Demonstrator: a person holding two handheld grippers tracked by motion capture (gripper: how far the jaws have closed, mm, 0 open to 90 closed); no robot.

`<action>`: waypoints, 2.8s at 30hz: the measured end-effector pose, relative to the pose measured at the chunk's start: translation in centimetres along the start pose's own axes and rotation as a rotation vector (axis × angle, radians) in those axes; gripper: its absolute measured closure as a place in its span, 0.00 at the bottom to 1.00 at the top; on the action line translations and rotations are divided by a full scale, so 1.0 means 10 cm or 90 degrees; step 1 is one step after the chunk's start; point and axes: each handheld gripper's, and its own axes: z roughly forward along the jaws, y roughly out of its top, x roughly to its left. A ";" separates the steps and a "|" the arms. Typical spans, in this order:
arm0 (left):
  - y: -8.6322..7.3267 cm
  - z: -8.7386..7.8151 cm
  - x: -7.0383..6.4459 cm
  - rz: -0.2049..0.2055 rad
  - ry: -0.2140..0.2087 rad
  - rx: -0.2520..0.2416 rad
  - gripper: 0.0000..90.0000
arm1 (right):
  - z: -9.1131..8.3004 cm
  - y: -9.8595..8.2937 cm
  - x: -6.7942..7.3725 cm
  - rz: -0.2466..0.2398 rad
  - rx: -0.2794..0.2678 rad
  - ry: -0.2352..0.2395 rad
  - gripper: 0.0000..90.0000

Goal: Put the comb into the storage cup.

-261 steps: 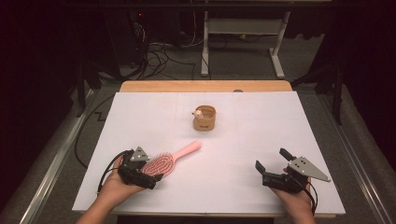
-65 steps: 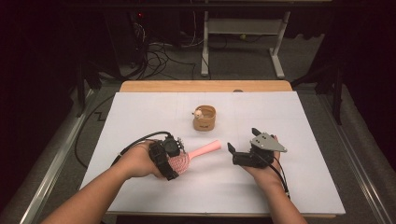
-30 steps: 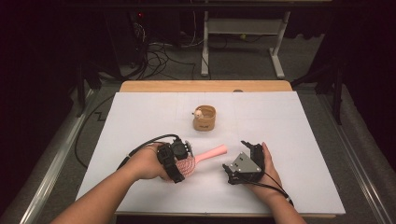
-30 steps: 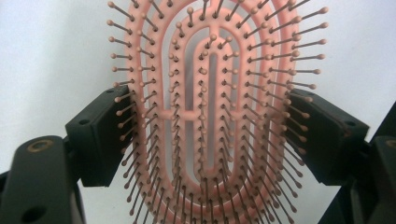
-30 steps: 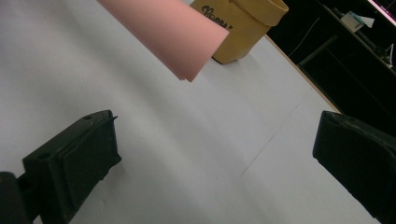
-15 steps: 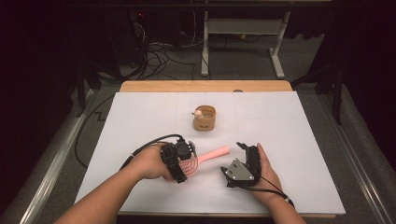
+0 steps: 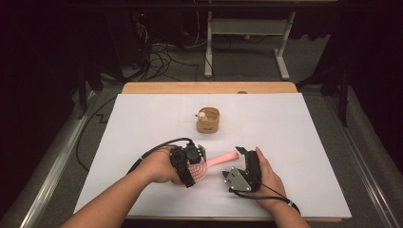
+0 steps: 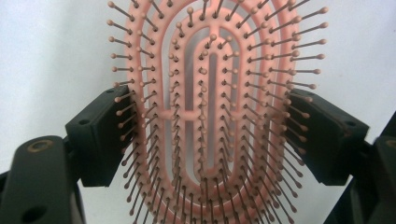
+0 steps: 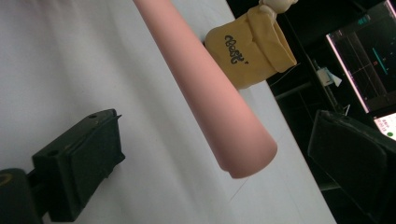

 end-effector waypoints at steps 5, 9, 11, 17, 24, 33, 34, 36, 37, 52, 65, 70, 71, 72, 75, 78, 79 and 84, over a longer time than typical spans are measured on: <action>0.05 0.01 -0.02 0.004 0.000 0.002 0.22 | -0.01 0.03 0.01 -0.039 -0.009 -0.002 0.09; 0.09 0.02 -0.04 0.008 0.000 -0.001 0.22 | -0.01 0.05 0.03 -0.048 -0.011 -0.009 0.12; 0.11 0.02 -0.04 0.011 0.000 0.000 0.22 | -0.01 0.06 0.03 -0.060 -0.015 -0.014 0.13; 0.14 0.04 -0.05 0.012 -0.001 0.002 0.22 | 0.00 0.11 0.06 -0.070 -0.017 -0.016 0.18; 0.17 0.06 -0.06 0.010 -0.003 0.000 0.22 | 0.02 0.19 0.12 -0.103 -0.026 -0.019 0.22; 0.19 0.07 -0.06 0.015 -0.003 0.000 0.22 | 0.00 0.22 0.16 -0.130 -0.039 -0.029 0.30; 0.19 0.07 -0.06 0.014 -0.004 0.000 0.22 | 0.00 0.22 0.16 -0.132 -0.043 -0.033 0.31; 0.20 0.07 -0.06 0.014 -0.005 0.001 0.22 | -0.01 0.23 0.17 -0.142 -0.040 -0.029 0.33; 0.20 0.06 -0.07 0.015 -0.005 0.004 0.22 | -0.01 0.23 0.17 -0.146 -0.044 -0.030 0.34; 0.23 0.06 -0.08 0.020 -0.006 0.000 0.22 | -0.03 0.28 0.23 -0.201 -0.053 -0.031 0.51; 0.24 0.02 -0.09 0.022 -0.009 -0.004 0.22 | -0.02 0.30 0.29 -0.245 -0.050 -0.033 0.66; 0.25 0.01 -0.09 0.026 -0.007 -0.006 0.22 | -0.02 0.29 0.29 -0.253 -0.041 -0.035 0.70; 0.25 0.01 -0.09 0.026 -0.006 -0.005 0.22 | -0.02 0.30 0.29 -0.253 -0.040 -0.037 0.71; 0.25 0.01 -0.09 0.026 -0.006 -0.007 0.22 | -0.02 0.30 0.29 -0.254 -0.040 -0.037 0.71; 0.25 0.01 -0.09 0.025 -0.007 -0.009 0.22 | -0.02 0.30 0.30 -0.261 -0.037 -0.043 0.72; 0.26 0.00 -0.10 0.030 -0.004 -0.007 0.22 | -0.01 0.29 0.32 -0.277 -0.032 -0.056 0.72; 0.26 0.00 -0.10 0.030 -0.006 -0.007 0.22 | -0.02 0.29 0.32 -0.278 -0.031 -0.057 0.73; 0.26 -0.01 -0.10 0.026 -0.007 -0.013 0.22 | -0.02 0.31 0.31 -0.283 -0.027 -0.066 0.76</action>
